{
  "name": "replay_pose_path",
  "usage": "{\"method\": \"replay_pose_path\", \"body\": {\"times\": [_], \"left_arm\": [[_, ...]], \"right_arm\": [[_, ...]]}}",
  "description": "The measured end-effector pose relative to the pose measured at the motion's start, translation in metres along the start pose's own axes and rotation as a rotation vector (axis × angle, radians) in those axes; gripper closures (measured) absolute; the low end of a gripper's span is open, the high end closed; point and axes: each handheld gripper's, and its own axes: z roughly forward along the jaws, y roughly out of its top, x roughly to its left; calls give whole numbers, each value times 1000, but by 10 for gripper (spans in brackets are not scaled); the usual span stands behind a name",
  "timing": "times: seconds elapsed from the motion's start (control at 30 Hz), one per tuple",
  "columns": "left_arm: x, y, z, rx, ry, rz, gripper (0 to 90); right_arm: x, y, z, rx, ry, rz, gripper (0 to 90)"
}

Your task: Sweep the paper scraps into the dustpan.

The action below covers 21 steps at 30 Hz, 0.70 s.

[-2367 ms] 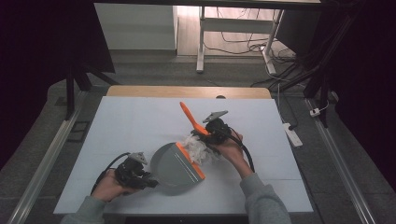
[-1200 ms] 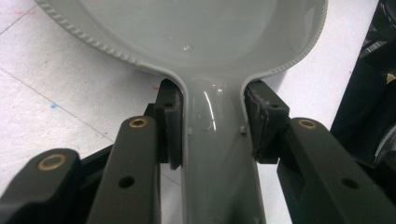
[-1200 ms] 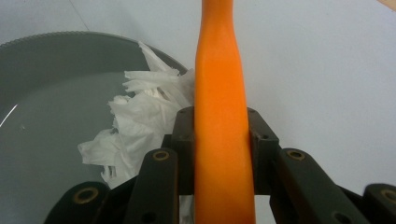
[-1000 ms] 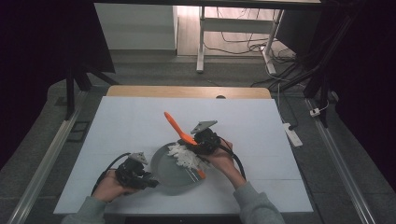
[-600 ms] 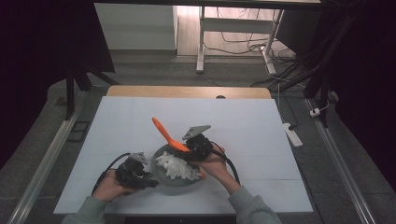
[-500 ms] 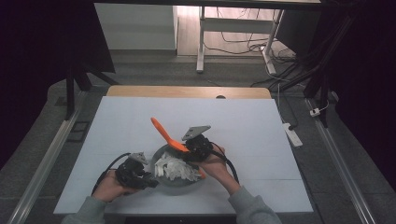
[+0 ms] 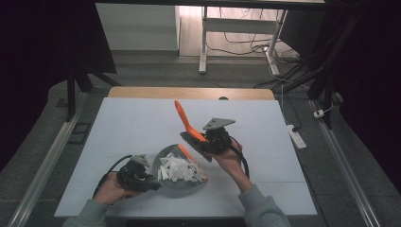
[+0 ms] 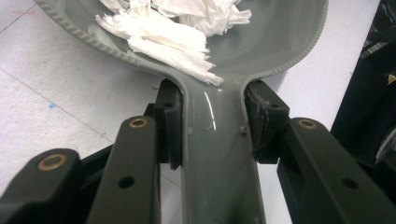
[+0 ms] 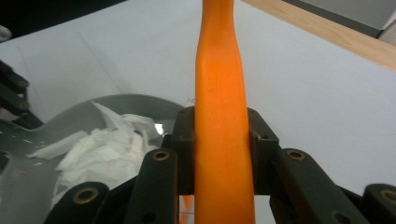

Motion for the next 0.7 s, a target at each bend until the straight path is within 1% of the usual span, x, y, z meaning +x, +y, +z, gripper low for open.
{"method": "replay_pose_path", "body": {"times": [0.1,0.2,0.27,0.33,0.5,0.57,0.6,0.63,0.7], "left_arm": [[0,0,0,0,0,0,614],[0,0,0,0,-1,-2,614],[0,0,0,0,-1,-2,614],[0,0,0,-1,0,-2,614],[-1,0,0,-1,1,-2,614],[-1,0,0,-2,0,-3,614],[-1,0,0,-2,0,-4,614],[-1,0,0,-2,0,-4,614],[-1,0,0,-3,2,-5,614]], "right_arm": [[-8,-3,-1,17,-32,9,707],[-18,-7,-3,43,-59,30,708],[-24,-11,-3,57,-86,34,707],[-29,-16,-2,73,-98,46,707],[-38,-23,0,113,-145,51,708],[-40,-25,0,126,-150,65,707],[-40,-26,1,134,-148,64,708],[-39,-27,2,144,-140,61,707],[-38,-29,4,152,-120,70,707]]}}
